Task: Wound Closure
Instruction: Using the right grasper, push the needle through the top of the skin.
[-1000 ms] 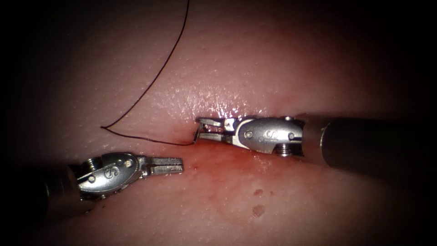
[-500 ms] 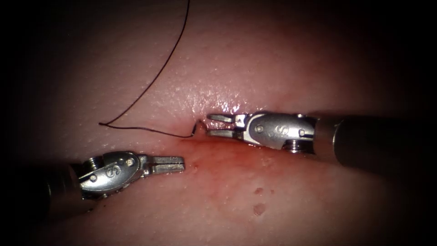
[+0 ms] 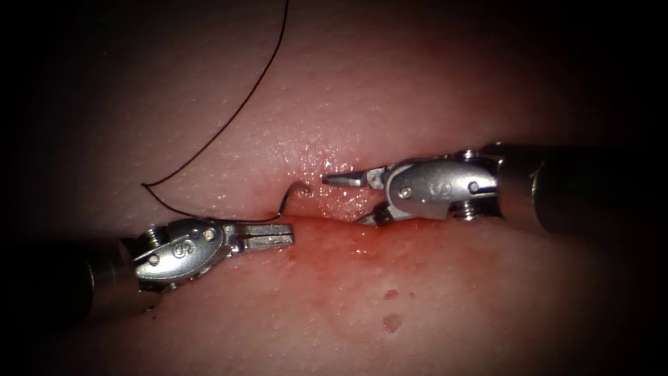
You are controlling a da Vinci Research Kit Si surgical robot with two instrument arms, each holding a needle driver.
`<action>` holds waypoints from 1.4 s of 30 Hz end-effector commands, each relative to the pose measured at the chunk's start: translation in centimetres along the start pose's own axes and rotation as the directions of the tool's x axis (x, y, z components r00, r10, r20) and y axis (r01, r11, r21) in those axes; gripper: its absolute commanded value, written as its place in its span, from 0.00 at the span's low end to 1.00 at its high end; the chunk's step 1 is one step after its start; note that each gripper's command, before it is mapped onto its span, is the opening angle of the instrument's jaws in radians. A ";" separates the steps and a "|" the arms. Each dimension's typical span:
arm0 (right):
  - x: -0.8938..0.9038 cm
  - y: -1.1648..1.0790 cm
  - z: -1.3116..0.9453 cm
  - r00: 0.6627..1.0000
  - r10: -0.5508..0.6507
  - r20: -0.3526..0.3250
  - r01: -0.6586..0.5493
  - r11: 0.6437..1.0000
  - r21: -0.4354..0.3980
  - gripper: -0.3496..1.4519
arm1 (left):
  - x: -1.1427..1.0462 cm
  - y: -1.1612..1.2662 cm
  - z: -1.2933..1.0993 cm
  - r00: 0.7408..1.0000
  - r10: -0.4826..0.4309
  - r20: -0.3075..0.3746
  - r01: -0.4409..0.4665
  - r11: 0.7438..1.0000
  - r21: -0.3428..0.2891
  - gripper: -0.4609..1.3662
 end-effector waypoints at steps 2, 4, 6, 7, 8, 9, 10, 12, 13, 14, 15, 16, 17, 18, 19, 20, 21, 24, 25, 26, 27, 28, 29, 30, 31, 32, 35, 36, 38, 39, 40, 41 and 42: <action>0.06 0.10 -0.01 1.000 -0.022 0.008 0.023 1.000 -0.018 0.74 | -0.06 0.02 0.02 0.999 -0.004 0.033 0.004 1.000 -0.006 0.06; 0.12 0.17 0.00 0.999 -0.032 0.006 0.032 0.999 -0.027 0.75 | -0.13 0.05 0.03 0.999 -0.010 0.052 0.010 1.000 -0.016 0.06; 0.16 0.18 0.03 0.999 -0.042 0.006 0.042 0.999 -0.029 0.76 | -0.19 0.08 0.03 0.997 -0.015 0.082 0.017 1.000 -0.023 0.06; 0.16 0.18 0.04 0.999 -0.043 0.006 0.043 0.999 -0.029 0.76 | -0.19 0.08 0.04 0.996 -0.013 0.087 0.016 1.000 -0.026 0.06; 0.17 0.16 0.07 0.999 -0.046 0.007 0.046 0.999 -0.030 0.77 | -0.22 0.10 0.04 0.995 -0.013 0.100 0.017 0.999 -0.030 0.06; 0.18 0.14 0.10 0.998 -0.055 0.011 0.055 0.998 -0.031 0.77 | -0.24 0.11 0.05 0.994 -0.014 0.110 0.018 0.999 -0.036 0.06; 0.18 0.13 0.12 0.998 -0.057 0.014 0.057 0.998 -0.032 0.77 | -0.26 0.12 0.06 0.993 -0.017 0.118 0.021 0.999 -0.036 0.06; 0.17 0.09 0.15 0.998 -0.068 0.016 0.068 0.997 -0.032 0.75 | -0.28 0.13 0.08 0.991 -0.018 0.132 0.023 0.999 -0.035 0.06; 0.16 0.08 0.17 0.997 -0.076 0.018 0.077 0.997 -0.032 0.74 | -0.29 0.13 0.09 0.990 -0.015 0.143 0.020 0.999 -0.036 0.06; 0.15 0.06 0.19 0.997 -0.079 0.020 0.079 0.996 -0.035 0.74 | -0.32 0.13 0.11 0.987 -0.009 0.159 0.016 0.999 -0.038 0.06; 0.15 0.04 0.20 0.997 -0.081 0.015 0.082 0.996 -0.042 0.73 | -0.34 0.13 0.12 0.984 -0.010 0.176 0.017 0.999 -0.039 0.06; 0.15 0.03 0.21 0.997 -0.082 0.015 0.082 0.996 -0.045 0.73 | -0.36 0.13 0.13 0.982 -0.007 0.187 0.013 0.999 -0.035 0.06; 0.15 0.02 0.23 0.996 -0.089 0.014 0.090 0.995 -0.051 0.72 | -0.39 0.12 0.15 0.979 -0.006 0.205 0.012 1.000 -0.027 0.06; 0.16 0.02 0.24 0.995 -0.095 0.011 0.095 0.994 -0.052 0.71 | -0.43 0.12 0.16 0.975 -0.006 0.222 0.011 1.000 -0.022 0.06; 0.17 0.03 0.24 0.996 -0.094 0.004 0.094 0.993 -0.069 0.69 | -0.48 0.11 0.18 0.971 -0.005 0.239 0.009 1.000 -0.017 0.06; 0.18 0.04 0.24 0.995 -0.098 -0.004 0.098 0.992 -0.085 0.68 | -0.51 0.11 0.18 0.969 -0.007 0.247 0.010 1.000 -0.013 0.06; 0.19 0.05 0.23 0.994 -0.107 -0.009 0.106 0.989 -0.099 0.68 | -0.55 0.11 0.19 0.967 -0.007 0.254 0.010 1.000 -0.012 0.06; 0.25 0.10 0.20 0.992 -0.120 -0.025 0.116 0.985 -0.129 0.68 | -0.64 0.13 0.20 0.957 -0.015 0.289 0.018 1.000 -0.008 0.06; 0.27 0.12 0.20 0.992 -0.123 -0.029 0.118 0.983 -0.137 0.68 | -0.66 0.13 0.20 0.956 -0.013 0.294 0.016 1.000 -0.008 0.06; 0.30 0.14 0.19 0.991 -0.131 -0.034 0.124 0.981 -0.149 0.68 | -0.69 0.14 0.20 0.952 -0.014 0.305 0.017 1.000 -0.006 0.06; 0.35 0.16 0.18 0.990 -0.137 -0.036 0.130 0.980 -0.152 0.68 | -0.71 0.14 0.19 0.950 -0.016 0.313 0.018 1.000 -0.005 0.06; 0.39 0.18 0.18 0.988 -0.149 -0.035 0.142 0.977 -0.157 0.67 | -0.73 0.15 0.19 0.949 -0.014 0.315 0.016 1.000 -0.005 0.06; 0.41 0.19 0.18 0.988 -0.152 -0.034 0.145 0.977 -0.157 0.67 | -0.74 0.15 0.18 0.949 -0.019 0.315 0.021 1.000 -0.003 0.06; 0.44 0.20 0.20 0.985 -0.167 -0.032 0.160 0.974 -0.162 0.65 | -0.74 0.15 0.18 0.949 -0.019 0.315 0.021 1.000 -0.003 0.06; 0.47 0.20 0.23 0.983 -0.183 -0.027 0.176 0.971 -0.163 0.66 | -0.73 0.16 0.17 0.949 -0.019 0.315 0.021 1.000 -0.003 0.06; 0.48 0.20 0.25 0.979 -0.205 -0.017 0.199 0.966 -0.165 0.68 | -0.73 0.16 0.16 0.949 -0.020 0.315 0.022 1.000 -0.003 0.06; 0.48 0.17 0.34 0.971 -0.239 -0.003 0.235 0.958 -0.167 0.73 | -0.70 0.19 0.13 0.948 -0.022 0.316 0.023 1.000 0.000 0.06; 0.47 0.15 0.37 0.968 -0.253 0.005 0.250 0.954 -0.167 0.74 | -0.69 0.20 0.11 0.948 -0.023 0.317 0.023 1.000 0.004 0.06; 0.43 0.13 0.40 0.966 -0.257 0.011 0.255 0.952 -0.168 0.78 | -0.68 0.22 0.09 0.948 -0.023 0.317 0.024 1.000 0.003 0.06; 0.41 0.12 0.41 0.966 -0.259 0.013 0.257 0.952 -0.168 0.79 | -0.67 0.23 0.07 0.948 -0.024 0.318 0.024 1.000 0.003 0.06; 0.38 0.12 0.41 0.965 -0.260 0.016 0.259 0.951 -0.171 0.79 | -0.67 0.24 0.05 0.948 -0.023 0.318 0.023 1.000 0.003 0.06; 0.35 0.11 0.41 0.965 -0.261 0.021 0.261 0.951 -0.165 0.77 | -0.68 0.25 0.03 0.948 -0.023 0.318 0.023 1.000 0.004 0.06; 0.33 0.11 0.41 0.965 -0.261 0.023 0.261 0.952 -0.159 0.75 | -0.68 0.25 0.02 0.948 -0.023 0.318 0.022 1.000 0.005 0.06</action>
